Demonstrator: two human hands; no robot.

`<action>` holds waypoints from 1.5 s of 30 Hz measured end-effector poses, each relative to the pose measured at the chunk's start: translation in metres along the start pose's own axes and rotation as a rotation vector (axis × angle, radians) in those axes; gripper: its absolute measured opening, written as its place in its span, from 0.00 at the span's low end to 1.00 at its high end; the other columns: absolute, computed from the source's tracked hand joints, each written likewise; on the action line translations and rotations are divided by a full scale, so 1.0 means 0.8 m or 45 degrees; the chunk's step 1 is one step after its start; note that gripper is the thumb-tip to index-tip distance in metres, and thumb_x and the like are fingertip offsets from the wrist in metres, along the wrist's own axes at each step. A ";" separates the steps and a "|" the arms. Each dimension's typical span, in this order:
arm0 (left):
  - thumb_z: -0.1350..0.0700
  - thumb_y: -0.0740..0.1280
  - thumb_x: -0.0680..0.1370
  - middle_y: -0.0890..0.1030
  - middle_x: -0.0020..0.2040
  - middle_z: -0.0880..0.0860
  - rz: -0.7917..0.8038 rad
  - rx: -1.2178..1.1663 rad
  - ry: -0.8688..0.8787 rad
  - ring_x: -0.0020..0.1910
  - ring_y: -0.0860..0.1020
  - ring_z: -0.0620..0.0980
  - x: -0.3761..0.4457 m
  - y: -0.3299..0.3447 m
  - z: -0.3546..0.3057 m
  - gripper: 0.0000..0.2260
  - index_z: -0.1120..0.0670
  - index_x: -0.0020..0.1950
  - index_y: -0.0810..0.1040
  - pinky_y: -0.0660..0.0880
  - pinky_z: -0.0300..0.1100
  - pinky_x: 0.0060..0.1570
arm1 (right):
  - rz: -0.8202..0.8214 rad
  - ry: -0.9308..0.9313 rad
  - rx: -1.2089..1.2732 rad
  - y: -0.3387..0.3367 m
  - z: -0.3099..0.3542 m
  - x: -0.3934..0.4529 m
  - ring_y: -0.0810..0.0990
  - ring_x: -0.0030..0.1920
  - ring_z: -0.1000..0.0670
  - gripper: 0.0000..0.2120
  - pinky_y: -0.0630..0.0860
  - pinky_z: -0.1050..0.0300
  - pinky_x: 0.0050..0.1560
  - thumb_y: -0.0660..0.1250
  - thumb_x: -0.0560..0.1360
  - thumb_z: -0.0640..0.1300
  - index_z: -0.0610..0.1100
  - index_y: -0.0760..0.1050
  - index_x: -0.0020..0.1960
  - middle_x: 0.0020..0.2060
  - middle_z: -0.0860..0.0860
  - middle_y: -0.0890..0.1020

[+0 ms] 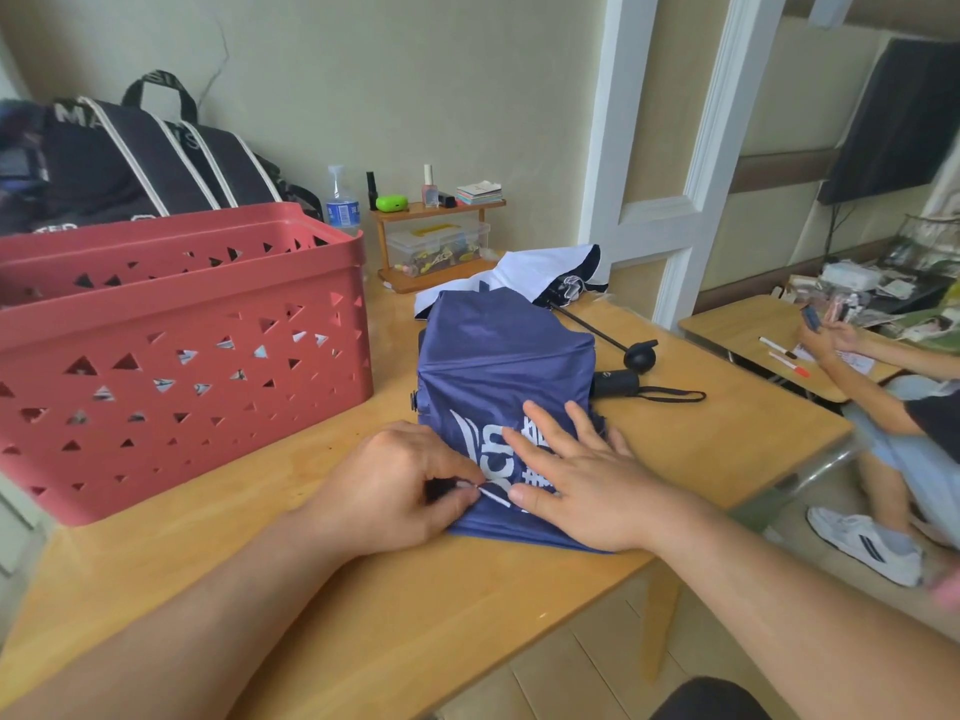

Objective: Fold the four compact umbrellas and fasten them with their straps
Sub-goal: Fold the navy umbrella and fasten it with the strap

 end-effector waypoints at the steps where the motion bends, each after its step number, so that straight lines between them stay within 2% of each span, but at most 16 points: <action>1: 0.44 0.69 0.79 0.85 0.43 0.40 0.067 -0.006 -0.035 0.43 0.81 0.40 0.003 0.003 -0.001 0.08 0.42 0.54 0.86 0.77 0.43 0.53 | 0.007 0.008 -0.020 0.003 0.000 0.000 0.26 0.80 0.46 0.32 0.35 0.33 0.79 0.42 0.79 0.74 0.70 0.34 0.79 0.77 0.65 0.26; 5: 0.46 0.63 0.81 0.84 0.45 0.42 -0.045 0.077 -0.200 0.44 0.80 0.42 0.036 -0.021 0.008 0.09 0.43 0.54 0.83 0.79 0.47 0.48 | -0.003 0.016 -0.033 0.003 0.003 0.004 0.27 0.80 0.46 0.32 0.36 0.33 0.79 0.41 0.79 0.75 0.72 0.35 0.79 0.78 0.65 0.26; 8: 0.55 0.63 0.83 0.83 0.63 0.48 0.012 0.094 -0.272 0.61 0.80 0.49 0.069 -0.004 0.008 0.16 0.48 0.71 0.77 0.76 0.45 0.60 | -0.001 0.015 -0.015 0.001 0.003 0.002 0.26 0.80 0.46 0.32 0.36 0.33 0.79 0.42 0.79 0.75 0.71 0.35 0.79 0.78 0.64 0.27; 11: 0.51 0.54 0.87 0.62 0.83 0.50 0.484 0.342 -0.287 0.81 0.61 0.49 0.062 0.063 0.027 0.24 0.49 0.84 0.56 0.60 0.48 0.78 | 0.027 0.040 -0.012 0.000 -0.002 -0.007 0.25 0.79 0.48 0.36 0.35 0.35 0.80 0.43 0.79 0.75 0.66 0.33 0.81 0.78 0.63 0.27; 14: 0.36 0.39 0.83 0.41 0.85 0.43 0.713 0.416 -0.291 0.83 0.36 0.44 0.031 0.076 0.058 0.32 0.45 0.85 0.40 0.35 0.50 0.81 | 0.117 0.110 -0.050 0.006 -0.021 -0.019 0.25 0.79 0.49 0.38 0.35 0.36 0.80 0.40 0.77 0.77 0.65 0.31 0.81 0.78 0.63 0.27; 19: 0.28 0.31 0.74 0.32 0.82 0.40 0.831 0.442 -0.307 0.79 0.26 0.46 0.011 0.073 0.068 0.37 0.38 0.82 0.34 0.32 0.55 0.80 | 0.164 0.124 -0.044 0.007 -0.041 -0.032 0.25 0.79 0.48 0.39 0.35 0.37 0.80 0.39 0.75 0.79 0.66 0.30 0.80 0.77 0.64 0.26; 22: 0.30 0.41 0.81 0.38 0.84 0.42 0.839 0.482 -0.355 0.82 0.33 0.47 0.018 0.064 0.065 0.31 0.36 0.84 0.41 0.35 0.56 0.81 | 0.157 0.122 -0.045 0.008 -0.039 -0.032 0.26 0.80 0.47 0.39 0.35 0.37 0.80 0.39 0.75 0.79 0.66 0.30 0.80 0.77 0.64 0.26; 24: 0.34 0.51 0.82 0.55 0.84 0.44 0.736 0.676 -0.334 0.83 0.53 0.52 0.042 0.045 0.046 0.27 0.37 0.82 0.60 0.52 0.56 0.79 | 0.153 0.127 -0.044 0.007 -0.039 -0.032 0.27 0.80 0.47 0.40 0.36 0.36 0.80 0.39 0.74 0.79 0.66 0.31 0.80 0.77 0.64 0.26; 27: 0.47 0.62 0.79 0.80 0.62 0.46 0.388 0.883 -0.205 0.61 0.78 0.53 0.093 0.030 -0.002 0.13 0.45 0.60 0.81 0.69 0.49 0.55 | 0.146 0.124 -0.038 0.006 -0.038 -0.030 0.29 0.81 0.46 0.40 0.36 0.36 0.80 0.40 0.74 0.79 0.67 0.32 0.80 0.78 0.65 0.28; 29: 0.52 0.62 0.81 0.82 0.59 0.48 0.252 0.646 -0.156 0.58 0.80 0.55 0.104 0.043 -0.015 0.12 0.49 0.62 0.80 0.75 0.49 0.52 | 0.140 0.123 -0.024 0.005 -0.037 -0.030 0.29 0.81 0.46 0.40 0.36 0.36 0.80 0.40 0.75 0.79 0.67 0.33 0.81 0.78 0.65 0.29; 32: 0.52 0.62 0.85 0.81 0.60 0.52 0.301 0.267 -0.130 0.59 0.75 0.53 0.088 0.076 -0.001 0.13 0.54 0.67 0.78 0.75 0.50 0.58 | 0.135 0.102 -0.007 0.003 -0.044 -0.033 0.30 0.81 0.49 0.40 0.37 0.39 0.81 0.42 0.75 0.79 0.66 0.33 0.81 0.78 0.66 0.30; 35: 0.49 0.60 0.85 0.81 0.60 0.49 0.142 0.246 -0.050 0.54 0.74 0.52 0.066 0.083 0.007 0.16 0.54 0.67 0.81 0.75 0.45 0.56 | 0.147 0.057 0.022 0.000 -0.054 -0.042 0.31 0.80 0.55 0.40 0.38 0.42 0.82 0.44 0.76 0.78 0.65 0.35 0.82 0.78 0.70 0.32; 38: 0.45 0.57 0.84 0.82 0.59 0.47 -0.022 0.392 -0.086 0.46 0.74 0.54 0.054 0.077 0.005 0.19 0.50 0.64 0.84 0.78 0.48 0.50 | -0.094 0.055 0.236 -0.025 -0.070 -0.043 0.53 0.81 0.57 0.34 0.56 0.47 0.81 0.58 0.79 0.70 0.61 0.59 0.81 0.80 0.66 0.56; 40: 0.45 0.56 0.84 0.81 0.61 0.46 -0.009 0.359 -0.122 0.47 0.73 0.54 0.053 0.077 0.003 0.20 0.49 0.65 0.83 0.79 0.51 0.49 | -0.492 0.168 0.464 -0.060 -0.100 -0.044 0.77 0.65 0.57 0.18 0.74 0.55 0.66 0.67 0.81 0.58 0.56 0.78 0.70 0.65 0.61 0.79; 42: 0.44 0.54 0.84 0.80 0.64 0.46 0.057 0.311 -0.192 0.51 0.74 0.54 0.054 0.079 0.004 0.22 0.49 0.68 0.81 0.78 0.53 0.52 | -0.687 0.257 0.500 -0.078 -0.121 -0.039 0.81 0.52 0.56 0.08 0.77 0.59 0.54 0.69 0.81 0.47 0.53 0.83 0.59 0.50 0.59 0.84; 45: 0.44 0.53 0.84 0.79 0.66 0.47 0.081 0.307 -0.263 0.56 0.75 0.54 0.054 0.076 0.005 0.23 0.49 0.70 0.81 0.77 0.54 0.56 | -0.675 0.280 0.482 -0.079 -0.125 -0.012 0.81 0.45 0.57 0.07 0.79 0.56 0.50 0.71 0.79 0.43 0.53 0.84 0.53 0.42 0.59 0.82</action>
Point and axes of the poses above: each hand's wrist, its own x-axis towards the middle knuckle, its own y-axis out of the palm, z = x × y, the point moved 9 cm from there along x, towards the middle knuckle
